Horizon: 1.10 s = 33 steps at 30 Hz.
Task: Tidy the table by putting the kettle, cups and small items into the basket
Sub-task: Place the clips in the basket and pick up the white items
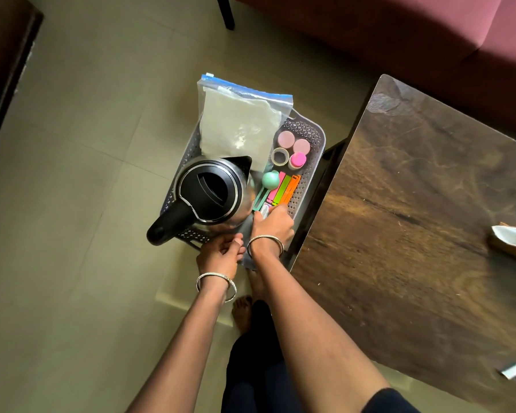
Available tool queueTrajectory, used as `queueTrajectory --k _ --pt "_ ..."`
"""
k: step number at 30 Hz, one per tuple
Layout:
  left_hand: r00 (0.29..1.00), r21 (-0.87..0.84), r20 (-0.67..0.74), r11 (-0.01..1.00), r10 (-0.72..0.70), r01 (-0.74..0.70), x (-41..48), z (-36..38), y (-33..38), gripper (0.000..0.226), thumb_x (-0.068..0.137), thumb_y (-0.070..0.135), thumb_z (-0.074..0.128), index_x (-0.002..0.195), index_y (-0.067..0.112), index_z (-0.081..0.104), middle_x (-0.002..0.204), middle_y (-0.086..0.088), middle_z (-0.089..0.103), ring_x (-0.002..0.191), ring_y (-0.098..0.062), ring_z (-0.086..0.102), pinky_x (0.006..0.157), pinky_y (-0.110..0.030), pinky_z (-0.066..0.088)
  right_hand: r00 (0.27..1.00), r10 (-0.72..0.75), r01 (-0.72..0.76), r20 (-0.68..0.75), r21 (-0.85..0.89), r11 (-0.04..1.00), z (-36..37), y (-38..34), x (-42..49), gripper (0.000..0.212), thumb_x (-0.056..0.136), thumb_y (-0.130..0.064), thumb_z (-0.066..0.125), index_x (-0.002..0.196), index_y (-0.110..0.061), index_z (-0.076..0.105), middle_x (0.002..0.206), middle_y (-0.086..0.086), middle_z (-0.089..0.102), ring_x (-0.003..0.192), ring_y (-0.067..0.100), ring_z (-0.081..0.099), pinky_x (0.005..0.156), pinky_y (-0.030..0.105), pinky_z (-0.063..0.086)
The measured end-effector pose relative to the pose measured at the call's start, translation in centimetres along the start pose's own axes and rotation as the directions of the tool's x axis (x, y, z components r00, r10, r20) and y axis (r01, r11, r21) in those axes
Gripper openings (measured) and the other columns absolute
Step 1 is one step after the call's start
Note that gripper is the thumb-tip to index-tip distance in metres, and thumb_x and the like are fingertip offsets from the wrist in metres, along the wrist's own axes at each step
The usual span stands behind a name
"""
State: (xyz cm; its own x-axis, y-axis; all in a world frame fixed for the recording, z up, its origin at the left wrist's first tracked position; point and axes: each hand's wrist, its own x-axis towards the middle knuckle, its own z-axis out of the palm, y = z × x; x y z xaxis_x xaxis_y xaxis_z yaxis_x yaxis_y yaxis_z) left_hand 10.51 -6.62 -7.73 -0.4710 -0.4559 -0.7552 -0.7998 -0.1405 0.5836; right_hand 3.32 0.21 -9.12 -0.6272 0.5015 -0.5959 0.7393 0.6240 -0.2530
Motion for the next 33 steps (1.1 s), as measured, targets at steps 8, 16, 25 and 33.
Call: queueTrajectory --k 8,16,25,33 --pt "1.000 0.035 0.020 0.999 0.014 -0.015 -0.1 0.1 0.2 0.009 0.090 0.003 0.062 0.095 0.004 0.071 0.071 -0.003 0.066 0.046 0.004 0.058 0.057 -0.014 0.053 0.998 -0.048 0.050 0.030 -0.056 0.997 -0.1 0.3 -0.4 0.027 0.099 -0.028 0.057 0.115 -0.006 0.062 0.119 0.014 0.066 0.111 0.036 0.064 0.088 0.040 0.051" --pt "0.999 -0.019 0.033 1.000 0.005 -0.005 -2.0 -0.6 0.0 0.011 0.089 -0.004 0.060 0.092 0.001 0.069 0.070 -0.012 0.065 0.059 -0.017 0.059 0.062 -0.022 0.054 0.987 -0.126 0.125 0.104 0.017 0.992 -1.7 3.9 -2.9 0.012 0.093 -0.018 0.061 0.098 -0.012 0.071 0.104 0.010 0.072 0.102 0.031 0.067 0.086 0.034 0.050" --pt "0.980 0.038 0.171 0.993 0.101 -0.109 -9.2 -0.3 1.0 0.011 0.088 -0.009 0.057 0.090 -0.005 0.066 0.075 -0.016 0.062 0.060 -0.022 0.054 0.062 -0.029 0.051 0.989 -0.147 0.146 -0.019 0.299 0.943 -8.8 12.0 -7.6 0.008 0.083 -0.017 0.071 0.089 -0.019 0.077 0.089 0.001 0.078 0.089 0.022 0.071 0.082 0.030 0.051" --pt "0.959 0.093 0.258 0.985 0.118 -0.146 -15.5 0.4 -1.7 0.013 0.090 -0.009 0.055 0.085 -0.002 0.065 0.070 -0.012 0.059 0.055 -0.021 0.051 0.056 -0.027 0.045 0.992 -0.039 0.086 -0.121 0.414 0.906 -14.6 20.8 -10.2 0.006 0.083 -0.015 0.073 0.086 -0.017 0.078 0.083 0.002 0.077 0.084 0.021 0.071 0.082 0.028 0.050"
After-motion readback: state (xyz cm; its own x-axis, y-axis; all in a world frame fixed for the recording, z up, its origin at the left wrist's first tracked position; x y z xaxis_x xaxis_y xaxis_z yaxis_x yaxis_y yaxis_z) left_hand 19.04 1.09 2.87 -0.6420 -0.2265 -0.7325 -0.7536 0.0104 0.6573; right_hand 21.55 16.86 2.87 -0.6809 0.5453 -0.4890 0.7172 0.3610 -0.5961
